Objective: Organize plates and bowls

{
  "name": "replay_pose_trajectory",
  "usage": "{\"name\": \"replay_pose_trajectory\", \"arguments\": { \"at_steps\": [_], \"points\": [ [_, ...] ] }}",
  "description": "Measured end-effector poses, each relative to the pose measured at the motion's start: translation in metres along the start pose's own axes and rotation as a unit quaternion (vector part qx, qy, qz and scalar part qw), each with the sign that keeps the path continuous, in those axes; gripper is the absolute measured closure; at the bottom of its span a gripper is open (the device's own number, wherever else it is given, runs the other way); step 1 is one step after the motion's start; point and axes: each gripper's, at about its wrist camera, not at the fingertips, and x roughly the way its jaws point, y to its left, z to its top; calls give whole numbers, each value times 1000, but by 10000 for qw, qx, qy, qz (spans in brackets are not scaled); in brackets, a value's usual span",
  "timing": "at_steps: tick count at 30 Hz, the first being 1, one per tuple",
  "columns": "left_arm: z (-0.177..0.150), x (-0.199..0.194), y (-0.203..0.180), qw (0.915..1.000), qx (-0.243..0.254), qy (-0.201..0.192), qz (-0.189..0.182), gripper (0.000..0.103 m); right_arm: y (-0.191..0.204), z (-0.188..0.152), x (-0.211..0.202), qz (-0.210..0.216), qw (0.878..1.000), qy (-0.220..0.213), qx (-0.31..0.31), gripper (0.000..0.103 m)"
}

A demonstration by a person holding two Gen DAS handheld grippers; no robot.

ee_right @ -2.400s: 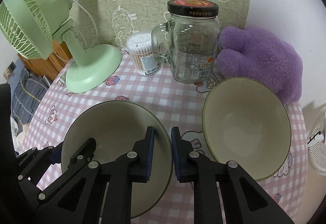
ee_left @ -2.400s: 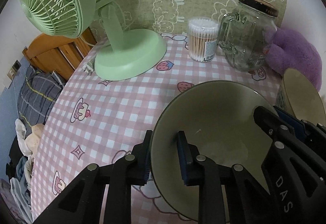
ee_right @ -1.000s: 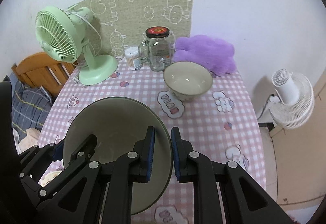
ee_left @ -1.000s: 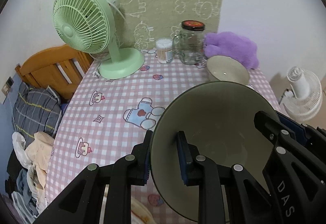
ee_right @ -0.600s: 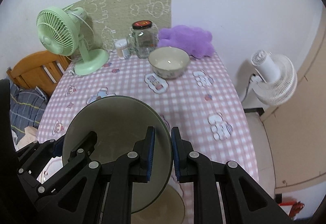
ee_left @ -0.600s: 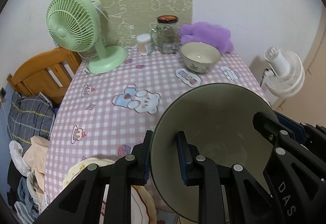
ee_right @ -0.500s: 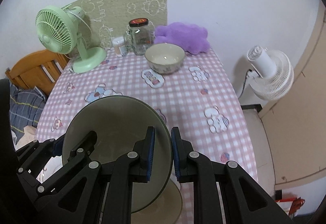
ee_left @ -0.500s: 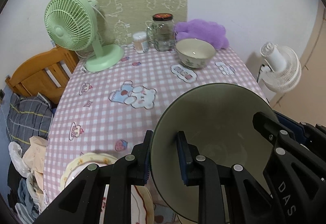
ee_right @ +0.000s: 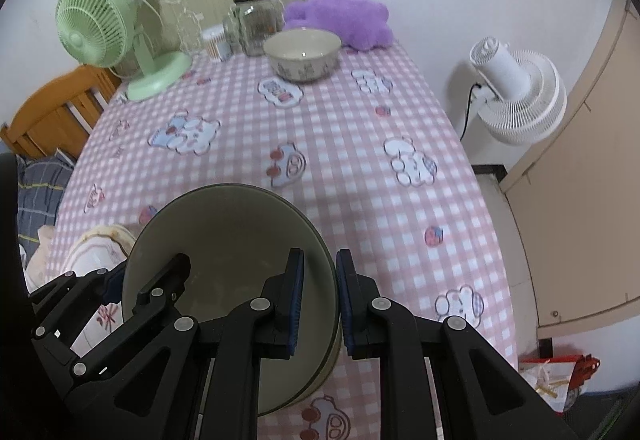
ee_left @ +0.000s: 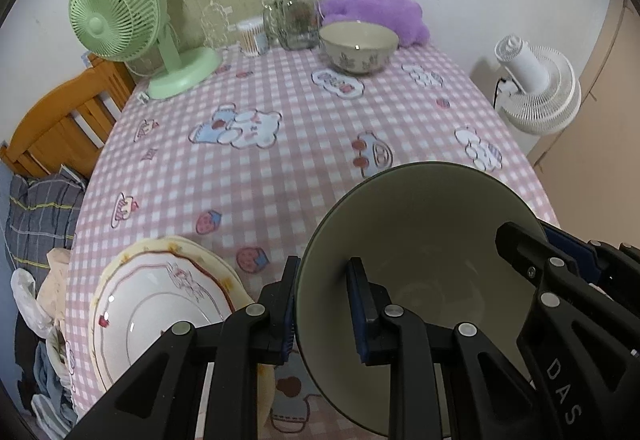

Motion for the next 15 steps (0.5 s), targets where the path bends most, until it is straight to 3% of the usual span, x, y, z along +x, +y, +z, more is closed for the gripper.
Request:
{"name": "replay_pose_trajectory", "arguments": {
  "at_steps": [15],
  "points": [
    [-23,26,-10,9990,108,441,47,82,-6,-24,30,-23,9987,497,53,83]
  ]
}}
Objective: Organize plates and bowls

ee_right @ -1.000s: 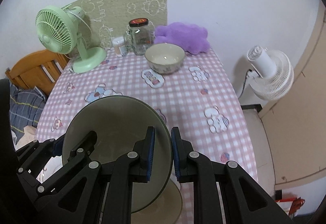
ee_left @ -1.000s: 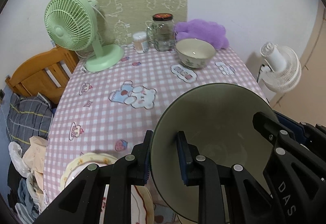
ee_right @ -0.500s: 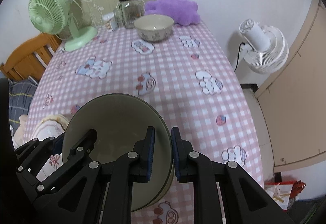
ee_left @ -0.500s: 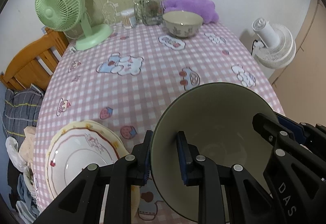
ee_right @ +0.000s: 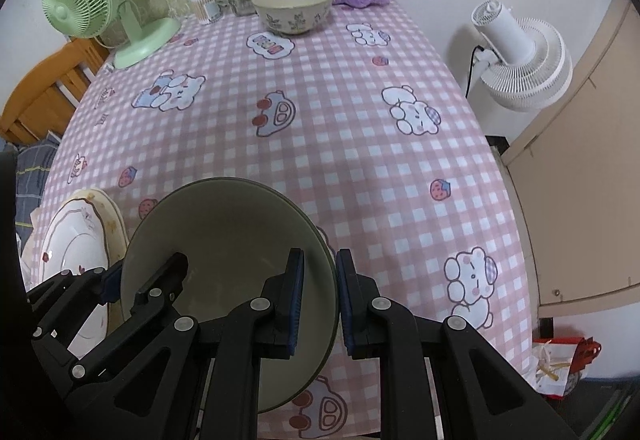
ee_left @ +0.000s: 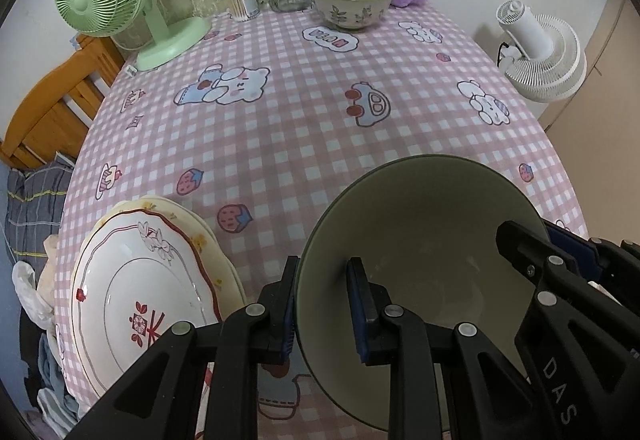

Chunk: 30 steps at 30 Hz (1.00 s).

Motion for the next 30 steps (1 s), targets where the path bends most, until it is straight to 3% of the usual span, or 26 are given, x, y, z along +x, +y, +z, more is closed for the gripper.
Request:
{"name": "replay_pose_trajectory", "arguments": {
  "at_steps": [8,13,15,17,21,24,30],
  "points": [
    [2,4,2,10000,29,-65,-9,82,3,1,4,-81,9999,-94,-42,83],
    [1,2,2,9996,49,9,-294,65,3,-1,2,21,10000,-80,5,80],
    [1,-5,1,9992,77,-68,-378,57,2,-2,-1,111,9999,-81,15,75],
    [0,-13,2,9988,70,-149,-457,35,3,-3,-10,157,9997,-190,-8,67],
    [1,-32,9,9976,1,-394,-568,27,7,-3,-29,221,9988,-429,-17,36],
    [4,-46,15,9962,-6,-596,-633,20,13,-1,-43,304,9978,-589,-52,33],
    [20,-71,20,9955,-75,-832,-458,17,15,10,-70,472,9947,-912,14,32]
  ]
}}
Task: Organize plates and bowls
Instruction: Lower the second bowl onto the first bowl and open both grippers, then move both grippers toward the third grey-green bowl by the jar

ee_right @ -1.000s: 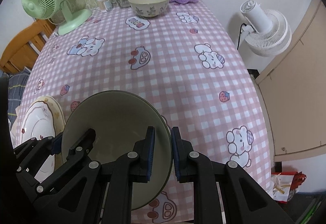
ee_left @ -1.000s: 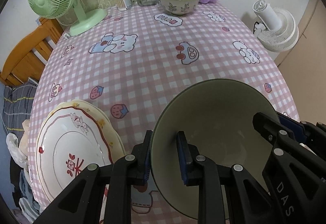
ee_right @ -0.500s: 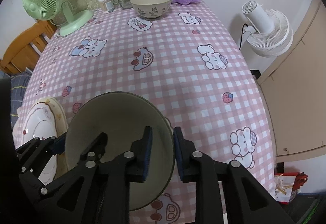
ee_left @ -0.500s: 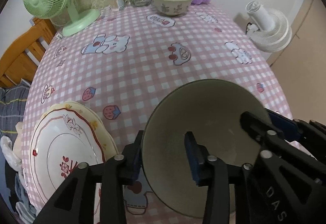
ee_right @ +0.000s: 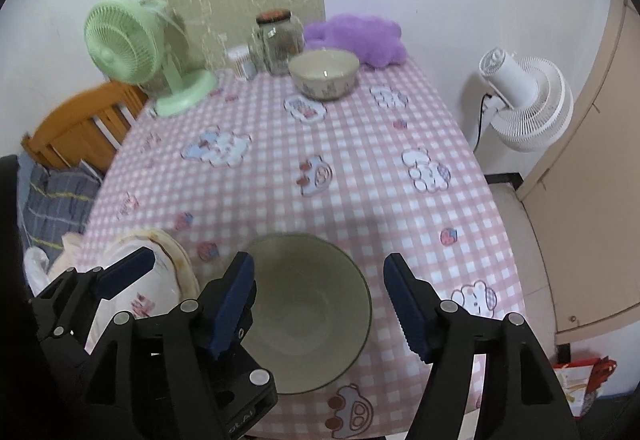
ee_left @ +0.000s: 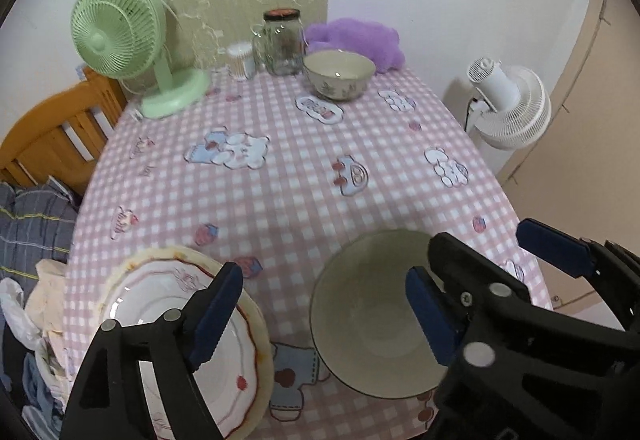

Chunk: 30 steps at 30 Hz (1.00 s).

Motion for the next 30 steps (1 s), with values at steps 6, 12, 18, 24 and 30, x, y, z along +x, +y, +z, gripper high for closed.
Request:
{"name": "replay_pose_trajectory", "arguments": {
  "at_steps": [6,12,18,24,30],
  "points": [
    [21,-11,-3,9997,-38,-198,112,17,-5,22,-13,63,9998,-167,99,32],
    [48,-6,-15,9993,-87,-316,188,17,-17,48,-12,79,9995,-298,37,32],
    [85,11,-31,9983,-251,-337,402,17,-35,86,5,197,9992,-308,-189,32],
    [124,33,-40,9958,-526,-341,664,15,-51,129,31,411,9978,-273,-438,31],
    [160,61,-45,9925,-748,-350,902,14,-64,168,60,626,9960,-247,-584,30]
  ]
}}
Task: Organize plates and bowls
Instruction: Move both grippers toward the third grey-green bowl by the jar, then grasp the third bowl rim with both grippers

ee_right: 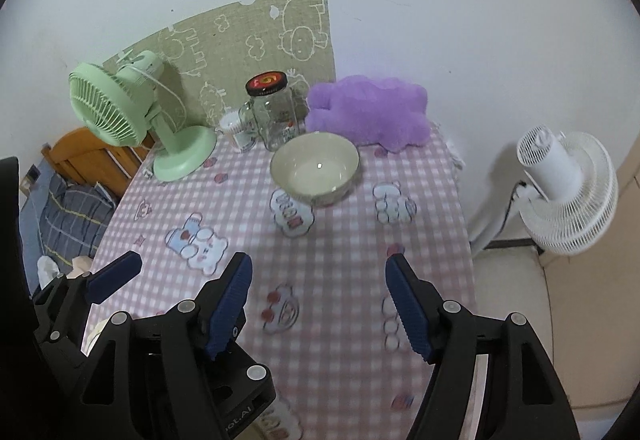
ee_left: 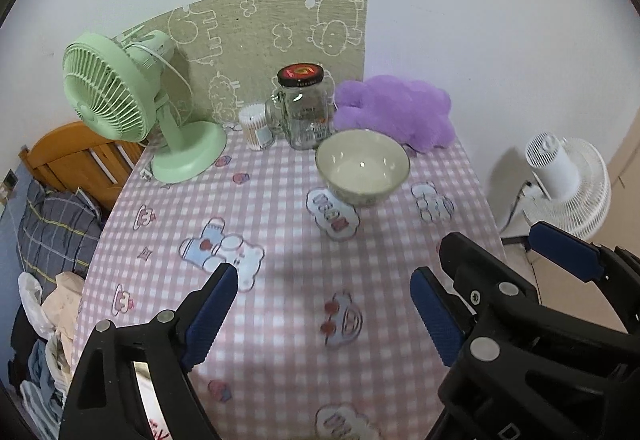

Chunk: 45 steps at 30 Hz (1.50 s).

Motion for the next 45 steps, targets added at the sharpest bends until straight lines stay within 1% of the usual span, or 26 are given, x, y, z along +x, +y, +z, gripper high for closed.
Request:
{"name": "replay_pose_trajectory", "arguments": {
  "at_steps": [4,7,10,15,19,22,24,29,32,34,35,37,38,41,43,45],
  "points": [
    [20,19,-8,9999,-101,-81,105,14,-10,23,20,66,9999,-58,-73,29],
    [34,32,-13,9991,-158,-174,350,14,-15,39,36,26,9998,-154,-107,29],
    [49,48,-15,9989,-189,-157,410,14,-20,53,53,91,9997,-153,-156,30],
    [68,74,-14,9987,-169,-177,452,16,-24,75,78,110,9996,-186,-176,30],
    [77,92,-15,9989,-154,-163,409,19,-27,89,100,56,9996,-208,-208,30],
    [84,110,-16,9991,-142,-123,390,23,-30,97,119,40,9997,-158,-183,29],
    [87,123,-16,9989,-127,-98,443,29,-30,101,130,10,9997,-143,-176,29],
    [89,154,-17,9983,-14,1,579,36,-34,102,165,-33,9999,-11,-106,30],
    [89,173,-16,9986,25,122,514,42,-36,100,184,-68,9999,74,-37,30],
    [88,183,-17,9987,25,204,468,47,-38,98,196,-48,9998,173,-18,34],
    [87,189,-17,9988,17,237,437,51,-38,98,199,-50,9998,189,-28,38],
    [86,198,-17,9988,0,298,381,57,-39,97,207,-105,9997,221,-51,41],
    [86,202,-18,9989,-2,300,369,61,-40,97,209,-106,9997,233,-57,43],
    [85,208,-18,9988,-5,292,388,67,-40,96,220,-50,9996,278,-57,50],
    [83,214,-18,9986,-9,375,372,71,-40,96,224,-59,9996,289,-45,51],
    [82,218,-16,9983,-27,423,410,79,-40,95,229,-40,9995,324,-49,58]
  ]
}}
